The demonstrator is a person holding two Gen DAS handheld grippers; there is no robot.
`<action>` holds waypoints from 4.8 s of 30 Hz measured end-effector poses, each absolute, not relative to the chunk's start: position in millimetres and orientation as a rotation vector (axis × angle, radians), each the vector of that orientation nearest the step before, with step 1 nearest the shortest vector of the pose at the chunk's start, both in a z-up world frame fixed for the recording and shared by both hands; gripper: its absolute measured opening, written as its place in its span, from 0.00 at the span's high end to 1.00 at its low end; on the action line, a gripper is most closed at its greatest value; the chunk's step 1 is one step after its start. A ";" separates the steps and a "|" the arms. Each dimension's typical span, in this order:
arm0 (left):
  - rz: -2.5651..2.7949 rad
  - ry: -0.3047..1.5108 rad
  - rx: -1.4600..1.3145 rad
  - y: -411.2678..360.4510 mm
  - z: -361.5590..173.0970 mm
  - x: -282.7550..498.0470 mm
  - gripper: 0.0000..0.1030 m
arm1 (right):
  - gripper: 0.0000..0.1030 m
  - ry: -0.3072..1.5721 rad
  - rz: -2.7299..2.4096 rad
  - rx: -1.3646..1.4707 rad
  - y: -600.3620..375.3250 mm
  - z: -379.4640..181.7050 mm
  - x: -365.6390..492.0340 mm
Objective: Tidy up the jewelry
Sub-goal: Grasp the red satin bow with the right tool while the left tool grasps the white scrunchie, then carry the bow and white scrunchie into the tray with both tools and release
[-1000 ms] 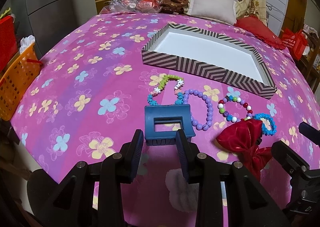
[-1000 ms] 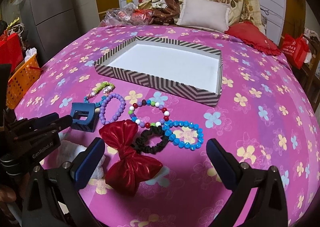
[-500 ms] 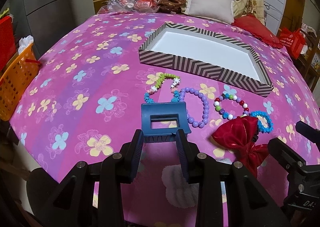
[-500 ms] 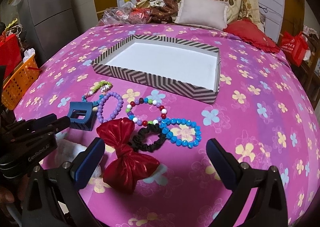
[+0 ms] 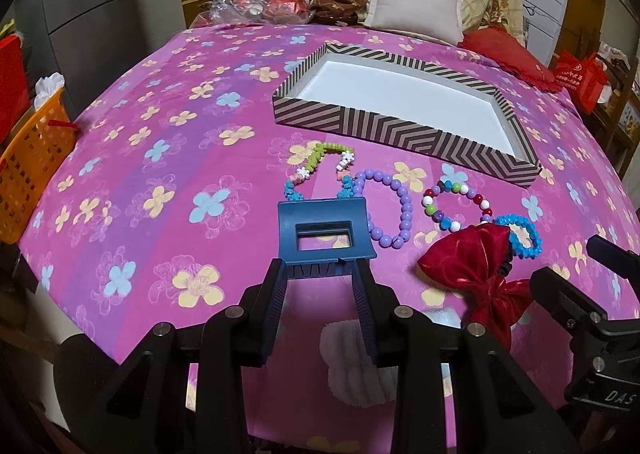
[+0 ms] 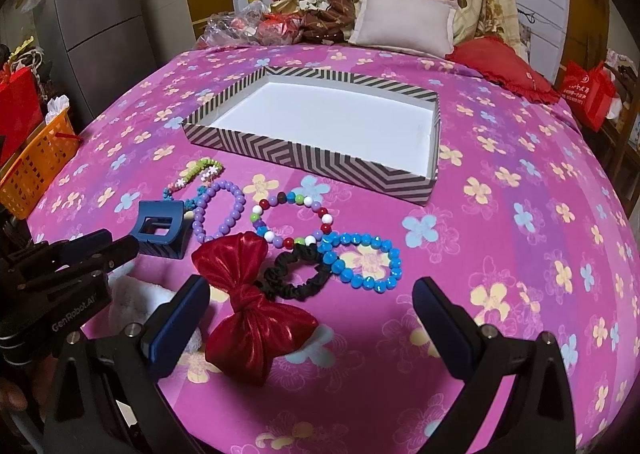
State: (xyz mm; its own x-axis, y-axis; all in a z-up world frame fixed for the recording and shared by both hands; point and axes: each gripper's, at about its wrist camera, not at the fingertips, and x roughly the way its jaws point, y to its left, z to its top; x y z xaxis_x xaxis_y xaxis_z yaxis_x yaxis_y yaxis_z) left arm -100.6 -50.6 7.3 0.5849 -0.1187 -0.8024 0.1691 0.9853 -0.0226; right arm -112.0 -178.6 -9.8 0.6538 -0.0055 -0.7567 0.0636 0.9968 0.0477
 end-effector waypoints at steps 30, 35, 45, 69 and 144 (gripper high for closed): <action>-0.329 0.972 0.022 -41.7 6.2 -125.7 0.69 | 0.00 0.920 -0.002 0.095 -185.2 -21.8 -117.6; -0.398 0.989 0.011 -45.7 0.6 -126.7 0.64 | 0.00 0.934 0.017 0.089 -179.1 -27.6 -113.7; -0.466 0.990 0.021 -49.8 -4.2 -132.8 0.55 | 0.04 0.954 0.056 0.053 -171.4 -39.9 -105.5; -0.450 0.921 -0.055 -36.7 16.1 -116.0 0.83 | 0.87 0.893 0.212 0.092 -166.7 -18.7 -105.9; -0.186 0.998 -0.027 -85.8 4.1 202.2 0.79 | 0.54 0.963 0.082 0.596 -243.7 -58.1 216.8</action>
State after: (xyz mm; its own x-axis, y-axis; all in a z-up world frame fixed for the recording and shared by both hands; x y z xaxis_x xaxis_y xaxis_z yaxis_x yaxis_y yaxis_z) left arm 202.2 -85.8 4.1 0.5275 -0.1681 -0.8327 0.1437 0.9838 -0.1076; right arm 216.8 -243.7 -58.1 0.5808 0.3225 -0.7474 0.1922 0.8378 0.5110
